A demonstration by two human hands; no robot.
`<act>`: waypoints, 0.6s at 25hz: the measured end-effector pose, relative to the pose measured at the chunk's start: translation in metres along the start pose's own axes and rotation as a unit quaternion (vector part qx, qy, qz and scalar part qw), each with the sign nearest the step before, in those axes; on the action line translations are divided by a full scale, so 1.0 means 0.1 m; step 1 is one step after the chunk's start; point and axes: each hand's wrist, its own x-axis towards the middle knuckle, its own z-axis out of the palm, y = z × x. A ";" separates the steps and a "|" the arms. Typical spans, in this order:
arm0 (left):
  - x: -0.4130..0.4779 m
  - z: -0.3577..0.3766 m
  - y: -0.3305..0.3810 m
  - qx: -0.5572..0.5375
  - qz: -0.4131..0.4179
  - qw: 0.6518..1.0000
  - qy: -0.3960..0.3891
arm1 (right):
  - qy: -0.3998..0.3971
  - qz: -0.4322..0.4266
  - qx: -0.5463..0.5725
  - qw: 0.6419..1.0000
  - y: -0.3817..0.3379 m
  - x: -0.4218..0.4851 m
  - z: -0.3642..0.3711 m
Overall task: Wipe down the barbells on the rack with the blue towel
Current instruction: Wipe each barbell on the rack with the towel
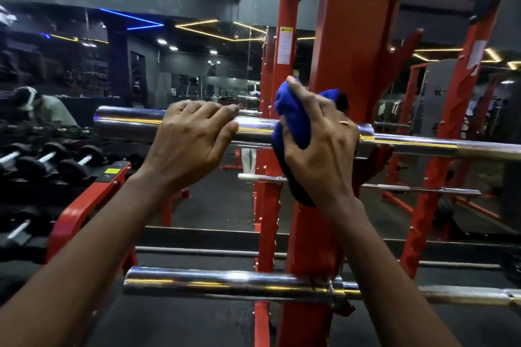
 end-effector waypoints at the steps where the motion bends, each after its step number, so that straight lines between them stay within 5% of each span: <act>1: -0.04 -0.02 -0.06 0.014 0.018 1.000 -0.021 | 0.005 0.009 -0.001 1.000 0.03 -0.04 -0.02; 8: -0.27 -0.12 -0.34 0.030 0.005 0.997 -0.070 | 0.029 0.098 -0.036 0.994 -0.24 -0.09 0.14; 13: -0.29 -0.12 -0.40 0.013 0.044 0.998 -0.041 | -0.030 -0.007 -0.057 0.998 -0.50 -0.19 0.29; 15: -0.33 -0.16 -0.58 0.010 0.029 0.999 -0.041 | 0.016 0.017 -0.064 0.998 -0.25 -0.19 0.19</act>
